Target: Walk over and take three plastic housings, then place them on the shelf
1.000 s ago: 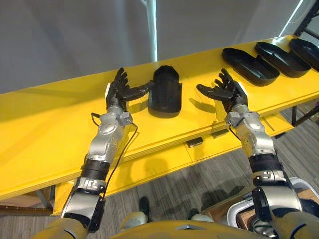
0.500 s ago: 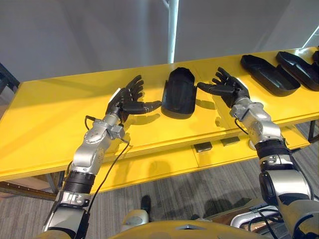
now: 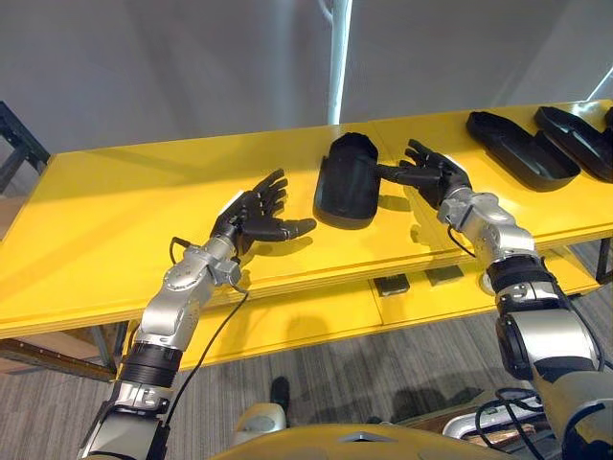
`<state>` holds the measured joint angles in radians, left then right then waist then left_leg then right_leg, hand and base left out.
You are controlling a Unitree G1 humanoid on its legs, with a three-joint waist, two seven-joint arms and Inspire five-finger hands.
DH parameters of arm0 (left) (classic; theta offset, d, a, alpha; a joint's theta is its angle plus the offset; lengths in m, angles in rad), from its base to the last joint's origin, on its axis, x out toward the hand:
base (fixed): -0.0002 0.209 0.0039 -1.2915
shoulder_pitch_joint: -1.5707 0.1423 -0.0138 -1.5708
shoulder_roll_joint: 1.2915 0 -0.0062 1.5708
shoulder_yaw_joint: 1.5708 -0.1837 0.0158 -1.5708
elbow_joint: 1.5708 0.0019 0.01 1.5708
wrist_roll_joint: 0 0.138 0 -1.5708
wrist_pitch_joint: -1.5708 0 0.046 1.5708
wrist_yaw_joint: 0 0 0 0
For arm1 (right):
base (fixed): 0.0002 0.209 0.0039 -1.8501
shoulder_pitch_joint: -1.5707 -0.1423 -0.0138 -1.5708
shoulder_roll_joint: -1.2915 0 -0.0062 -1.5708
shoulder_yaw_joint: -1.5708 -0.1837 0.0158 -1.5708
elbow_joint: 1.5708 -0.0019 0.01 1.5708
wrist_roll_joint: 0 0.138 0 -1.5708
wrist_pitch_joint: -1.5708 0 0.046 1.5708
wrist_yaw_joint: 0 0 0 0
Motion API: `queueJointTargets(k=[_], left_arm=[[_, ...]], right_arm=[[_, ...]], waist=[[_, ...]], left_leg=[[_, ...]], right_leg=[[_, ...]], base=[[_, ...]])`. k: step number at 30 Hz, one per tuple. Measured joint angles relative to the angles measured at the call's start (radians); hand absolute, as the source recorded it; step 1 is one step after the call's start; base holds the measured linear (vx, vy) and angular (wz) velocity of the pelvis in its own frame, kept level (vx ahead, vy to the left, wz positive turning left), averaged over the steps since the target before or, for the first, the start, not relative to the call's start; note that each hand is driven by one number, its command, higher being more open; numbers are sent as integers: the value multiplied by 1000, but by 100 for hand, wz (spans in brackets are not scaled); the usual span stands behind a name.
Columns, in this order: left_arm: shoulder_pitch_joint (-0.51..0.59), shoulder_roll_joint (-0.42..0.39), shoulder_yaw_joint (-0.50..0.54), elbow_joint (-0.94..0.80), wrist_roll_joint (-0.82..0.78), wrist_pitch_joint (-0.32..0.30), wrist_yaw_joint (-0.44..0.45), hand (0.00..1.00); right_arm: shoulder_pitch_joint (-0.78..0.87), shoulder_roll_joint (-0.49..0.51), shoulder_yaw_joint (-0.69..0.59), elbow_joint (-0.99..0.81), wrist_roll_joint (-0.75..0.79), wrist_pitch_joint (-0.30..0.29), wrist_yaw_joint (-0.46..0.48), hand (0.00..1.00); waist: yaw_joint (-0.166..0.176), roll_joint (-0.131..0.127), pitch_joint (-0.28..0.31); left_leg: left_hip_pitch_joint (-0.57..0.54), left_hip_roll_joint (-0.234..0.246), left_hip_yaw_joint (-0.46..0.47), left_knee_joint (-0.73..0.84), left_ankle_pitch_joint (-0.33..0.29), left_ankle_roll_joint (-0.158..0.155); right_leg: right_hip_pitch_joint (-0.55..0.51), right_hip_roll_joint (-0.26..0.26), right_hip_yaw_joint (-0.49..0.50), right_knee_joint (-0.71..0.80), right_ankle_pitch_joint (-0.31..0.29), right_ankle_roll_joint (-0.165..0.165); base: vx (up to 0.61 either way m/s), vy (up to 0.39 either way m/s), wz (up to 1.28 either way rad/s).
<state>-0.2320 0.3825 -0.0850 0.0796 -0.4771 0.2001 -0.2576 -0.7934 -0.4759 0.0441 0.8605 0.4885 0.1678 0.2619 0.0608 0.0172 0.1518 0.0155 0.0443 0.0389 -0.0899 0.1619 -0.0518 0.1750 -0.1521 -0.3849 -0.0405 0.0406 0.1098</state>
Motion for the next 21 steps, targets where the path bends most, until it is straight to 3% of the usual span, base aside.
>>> queueJointTargets(k=[6,11,21], left_arm=[[1,15,0,0,-1,2,-22,100],[22,24,0,-1,-2,2,-40,100],[50,24,4,-12,-44,-3,-80,100]], right_arm=[[-20,-1,3,66,0,0,22,100],[-90,-3,3,118,-3,-1,36,100],[-172,-46,3,166,-12,-39,38,100]], waist=[[21,5,3],[38,24,14],[68,28,38]], left_leg=[[-6,-2,-22,0,8,3],[-6,-4,-37,0,10,2],[-20,-9,-75,0,13,-3]], right_leg=[[7,1,-26,-1,-2,-2],[20,4,-43,-8,-2,-2],[28,7,-81,-11,-7,-6]], base=[[11,-7,10],[6,-6,10],[6,-7,11]])
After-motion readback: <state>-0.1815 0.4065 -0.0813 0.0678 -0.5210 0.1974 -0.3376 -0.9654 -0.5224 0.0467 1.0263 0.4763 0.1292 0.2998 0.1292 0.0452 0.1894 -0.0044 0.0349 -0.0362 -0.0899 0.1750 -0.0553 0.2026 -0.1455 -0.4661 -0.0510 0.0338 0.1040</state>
